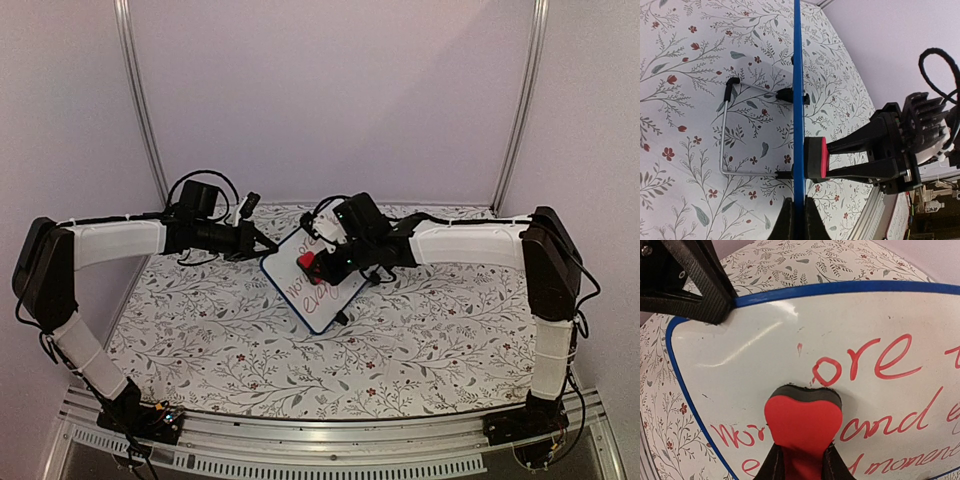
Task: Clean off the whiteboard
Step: Erase the whiteboard at the center of the board.
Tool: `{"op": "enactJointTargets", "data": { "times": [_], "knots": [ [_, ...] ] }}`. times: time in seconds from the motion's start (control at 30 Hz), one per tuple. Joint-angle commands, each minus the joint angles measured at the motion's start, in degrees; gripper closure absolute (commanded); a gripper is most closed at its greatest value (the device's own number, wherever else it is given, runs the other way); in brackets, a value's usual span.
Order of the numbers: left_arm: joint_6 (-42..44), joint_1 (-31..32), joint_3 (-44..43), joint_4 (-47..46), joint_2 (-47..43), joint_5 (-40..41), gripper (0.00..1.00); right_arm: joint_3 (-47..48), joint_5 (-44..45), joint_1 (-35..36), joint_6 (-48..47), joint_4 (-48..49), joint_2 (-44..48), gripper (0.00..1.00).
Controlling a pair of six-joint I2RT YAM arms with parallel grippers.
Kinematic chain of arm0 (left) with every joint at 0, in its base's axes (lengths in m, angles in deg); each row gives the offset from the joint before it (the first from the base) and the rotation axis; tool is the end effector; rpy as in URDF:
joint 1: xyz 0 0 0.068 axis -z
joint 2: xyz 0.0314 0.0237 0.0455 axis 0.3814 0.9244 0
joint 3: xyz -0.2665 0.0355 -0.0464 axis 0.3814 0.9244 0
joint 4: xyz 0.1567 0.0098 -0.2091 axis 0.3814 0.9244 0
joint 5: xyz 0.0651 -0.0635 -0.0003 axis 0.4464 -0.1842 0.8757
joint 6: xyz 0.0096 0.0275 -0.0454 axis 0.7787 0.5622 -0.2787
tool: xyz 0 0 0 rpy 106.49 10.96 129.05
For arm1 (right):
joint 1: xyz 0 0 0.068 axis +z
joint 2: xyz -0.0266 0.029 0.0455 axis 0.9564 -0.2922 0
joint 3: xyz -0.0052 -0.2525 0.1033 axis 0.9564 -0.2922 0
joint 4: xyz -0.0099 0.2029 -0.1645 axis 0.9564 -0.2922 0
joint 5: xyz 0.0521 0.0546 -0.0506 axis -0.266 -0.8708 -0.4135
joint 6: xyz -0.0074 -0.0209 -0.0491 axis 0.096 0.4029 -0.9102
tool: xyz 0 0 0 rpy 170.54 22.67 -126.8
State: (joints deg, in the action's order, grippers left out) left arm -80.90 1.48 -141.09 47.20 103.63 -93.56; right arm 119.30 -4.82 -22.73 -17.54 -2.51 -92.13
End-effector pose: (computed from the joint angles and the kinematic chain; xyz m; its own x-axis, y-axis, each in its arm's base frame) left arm 0.3154 -0.1641 0.2333 -0.8517 -0.0037 -0.5240 0.4277 0.5728 -0.6992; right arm 0.2909 0.3563 0.2219 -0.4283 -0.4968 -0.7548 -0.8124 0.5774 0.0809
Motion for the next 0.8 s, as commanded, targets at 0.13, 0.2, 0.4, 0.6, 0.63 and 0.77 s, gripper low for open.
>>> {"op": "enactJointTargets", "data": {
  "times": [0.13, 0.2, 0.4, 0.6, 0.63, 0.77],
  "knots": [
    [0.8, 1.5, 0.0, -0.8, 0.0, -2.8, 1.0, -2.7, 0.4, -0.5, 1.3, -2.3, 0.9, 0.87],
    [0.8, 1.6, 0.0, -0.8, 0.0, -2.9, 1.0, -1.5, 0.8, -0.5, 1.2, -2.3, 0.6, 0.87],
    [0.8, 1.6, 0.0, -0.7, 0.1, -3.0, 1.0, 4.9, 1.5, -1.4, 1.5, -2.8, -1.8, 0.87],
    [0.9, 1.6, -0.1, -0.7, 0.0, -3.0, 1.0, 11.5, 0.9, -1.9, 1.4, -4.6, -5.3, 0.87],
    [0.9, 1.6, -0.1, -0.7, 0.0, -3.2, 1.0, 12.2, 0.6, -1.9, 1.3, -4.9, -5.6, 0.87],
    [1.0, 1.5, -0.1, -0.7, -0.1, -3.1, 1.0, 13.0, -0.1, -1.9, 1.3, -5.1, -6.5, 0.87]
  ]
}}
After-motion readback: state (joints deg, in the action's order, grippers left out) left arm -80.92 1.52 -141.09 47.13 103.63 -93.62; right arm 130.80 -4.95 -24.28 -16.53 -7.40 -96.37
